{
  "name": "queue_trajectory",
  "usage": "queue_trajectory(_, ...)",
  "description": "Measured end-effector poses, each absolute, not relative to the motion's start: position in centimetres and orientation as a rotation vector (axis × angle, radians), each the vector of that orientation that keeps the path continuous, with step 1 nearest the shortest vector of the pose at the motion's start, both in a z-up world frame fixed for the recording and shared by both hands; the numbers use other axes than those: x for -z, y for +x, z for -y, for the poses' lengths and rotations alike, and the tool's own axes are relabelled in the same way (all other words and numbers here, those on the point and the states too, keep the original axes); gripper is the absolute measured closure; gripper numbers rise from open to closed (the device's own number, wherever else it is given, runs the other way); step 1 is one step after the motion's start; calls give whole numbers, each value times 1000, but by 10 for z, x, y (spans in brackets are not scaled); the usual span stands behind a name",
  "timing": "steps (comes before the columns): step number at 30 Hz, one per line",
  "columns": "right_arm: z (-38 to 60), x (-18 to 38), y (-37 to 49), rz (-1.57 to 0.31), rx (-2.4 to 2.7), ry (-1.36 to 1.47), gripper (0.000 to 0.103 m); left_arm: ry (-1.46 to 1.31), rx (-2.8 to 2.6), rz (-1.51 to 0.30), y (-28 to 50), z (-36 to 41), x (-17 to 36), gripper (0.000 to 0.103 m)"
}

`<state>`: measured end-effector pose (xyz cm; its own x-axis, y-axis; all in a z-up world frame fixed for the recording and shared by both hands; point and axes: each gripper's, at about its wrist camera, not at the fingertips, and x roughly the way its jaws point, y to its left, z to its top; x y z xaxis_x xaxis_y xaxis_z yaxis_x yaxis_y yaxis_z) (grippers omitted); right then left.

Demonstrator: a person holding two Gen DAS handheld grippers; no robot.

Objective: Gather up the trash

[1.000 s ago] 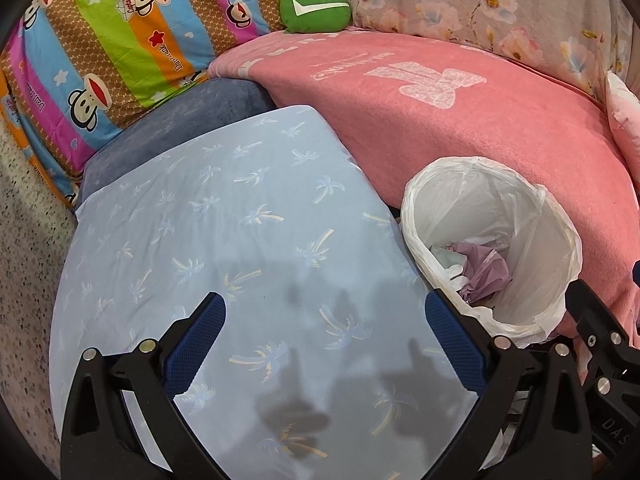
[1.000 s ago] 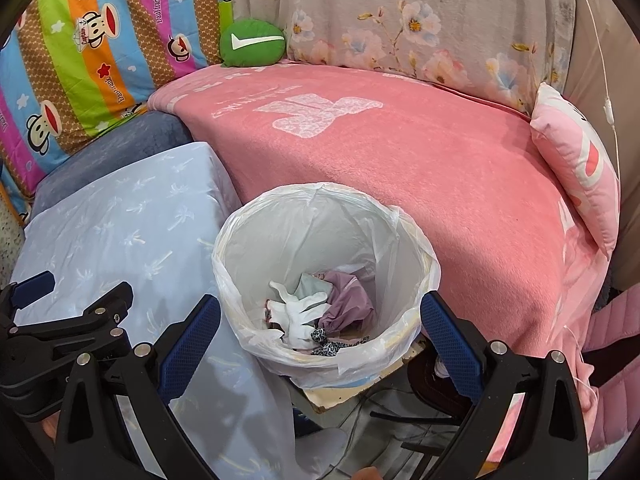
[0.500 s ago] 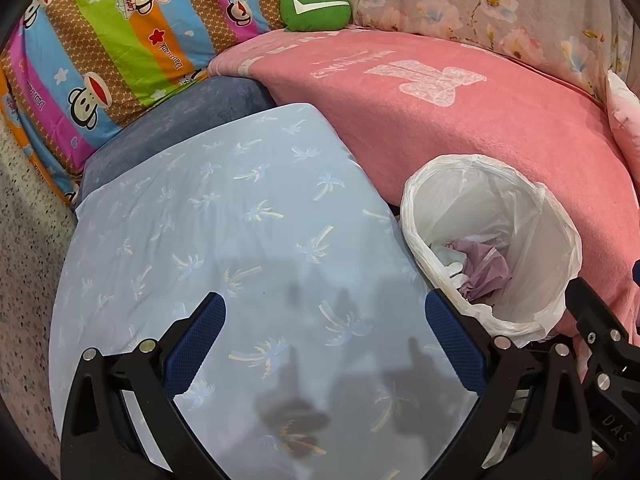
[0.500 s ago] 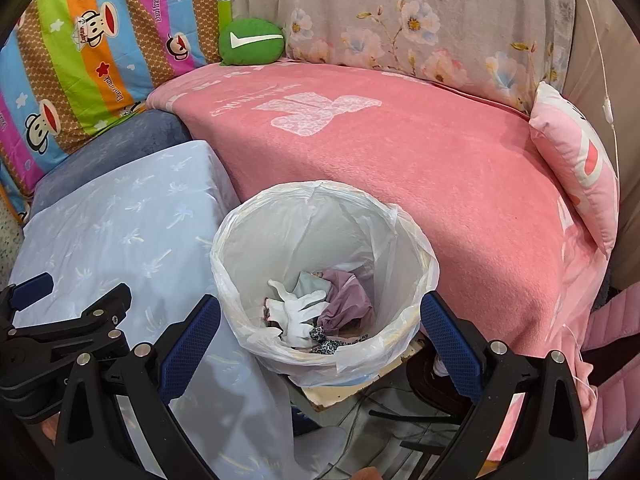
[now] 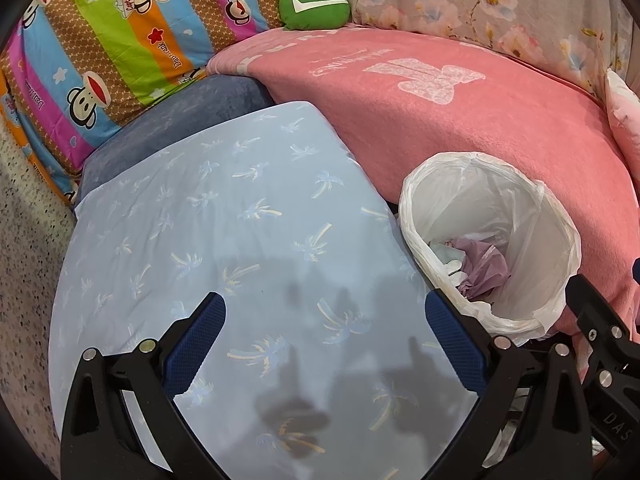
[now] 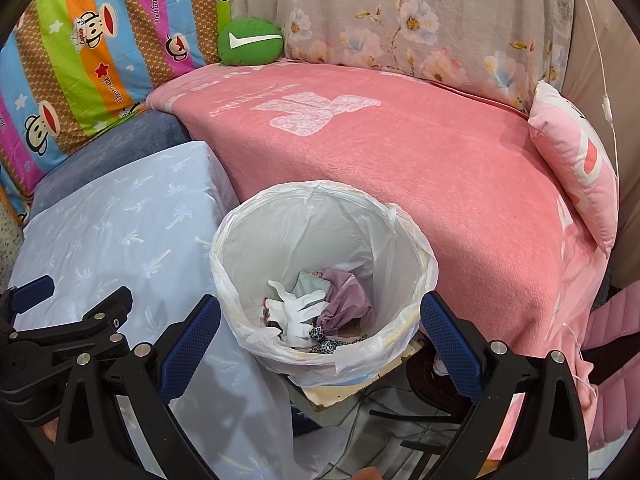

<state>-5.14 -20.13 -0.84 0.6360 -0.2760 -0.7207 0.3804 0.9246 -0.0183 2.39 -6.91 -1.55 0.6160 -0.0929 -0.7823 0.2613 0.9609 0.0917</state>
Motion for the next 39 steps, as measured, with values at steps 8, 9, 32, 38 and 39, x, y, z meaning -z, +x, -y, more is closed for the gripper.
queue_trajectory(8, 202, 8, -52, -797, 377, 141, 6, 204, 204, -886, 24, 70, 16, 7)
queue_trajectory(9, 202, 8, -53, -797, 377, 141, 6, 204, 204, -886, 24, 70, 16, 7)
queue_trajectory(32, 203, 6, -54, -793, 378, 142, 6, 208, 208, -879, 22, 70, 12, 7)
queue_trajectory(38, 204, 4, -53, -794, 384, 144, 6, 209, 206, -878, 22, 70, 12, 7)
queue_trajectory(39, 203, 2, -53, -795, 385, 147, 6, 208, 207, -878, 22, 70, 12, 7)
